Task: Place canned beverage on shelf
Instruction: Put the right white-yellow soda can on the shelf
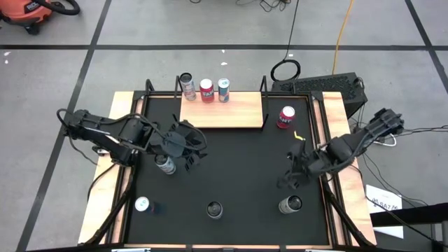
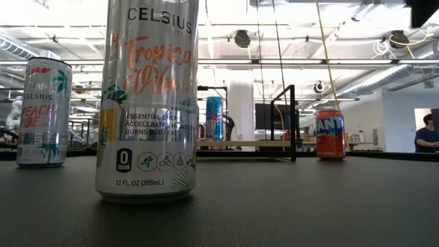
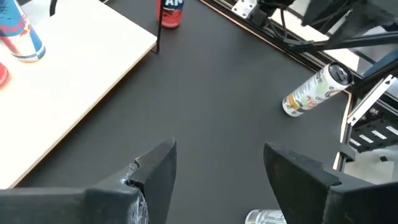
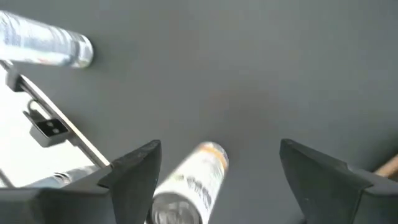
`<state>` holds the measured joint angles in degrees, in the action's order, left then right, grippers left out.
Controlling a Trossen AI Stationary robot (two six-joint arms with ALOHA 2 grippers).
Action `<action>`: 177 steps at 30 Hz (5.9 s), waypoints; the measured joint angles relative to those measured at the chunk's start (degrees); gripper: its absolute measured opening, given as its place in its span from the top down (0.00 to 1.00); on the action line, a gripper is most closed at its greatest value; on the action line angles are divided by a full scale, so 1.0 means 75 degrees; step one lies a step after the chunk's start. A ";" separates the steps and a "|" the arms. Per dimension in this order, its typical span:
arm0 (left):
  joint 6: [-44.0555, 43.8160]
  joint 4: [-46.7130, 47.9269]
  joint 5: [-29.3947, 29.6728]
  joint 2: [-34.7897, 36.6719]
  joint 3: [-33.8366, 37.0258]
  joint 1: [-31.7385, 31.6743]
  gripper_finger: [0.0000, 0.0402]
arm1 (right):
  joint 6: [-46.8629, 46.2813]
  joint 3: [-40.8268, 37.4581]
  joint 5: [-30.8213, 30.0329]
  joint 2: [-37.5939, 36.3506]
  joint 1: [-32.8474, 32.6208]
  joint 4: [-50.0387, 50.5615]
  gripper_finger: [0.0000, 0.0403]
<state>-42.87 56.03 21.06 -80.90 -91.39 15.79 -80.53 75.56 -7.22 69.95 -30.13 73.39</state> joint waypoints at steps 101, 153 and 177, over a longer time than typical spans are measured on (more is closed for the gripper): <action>0.5310 -0.2924 -0.4269 -0.2321 -0.0012 -0.2674 0.04 | 0.6254 0.3434 -0.0451 0.2461 0.2906 -0.0129 0.40; 0.5317 -0.6864 -0.6958 -0.2707 0.0003 -0.5360 0.38 | 0.6208 0.3458 -0.2218 0.1280 0.5424 -0.2987 0.11; 0.4972 -0.7404 -0.6598 -0.2704 0.0003 -0.5397 0.38 | 0.6840 0.3446 -0.2038 0.1572 0.5659 -0.3408 0.31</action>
<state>-5.58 0.50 -28.43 -101.19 -91.37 -24.69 -29.23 101.41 -22.50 81.73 12.32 47.83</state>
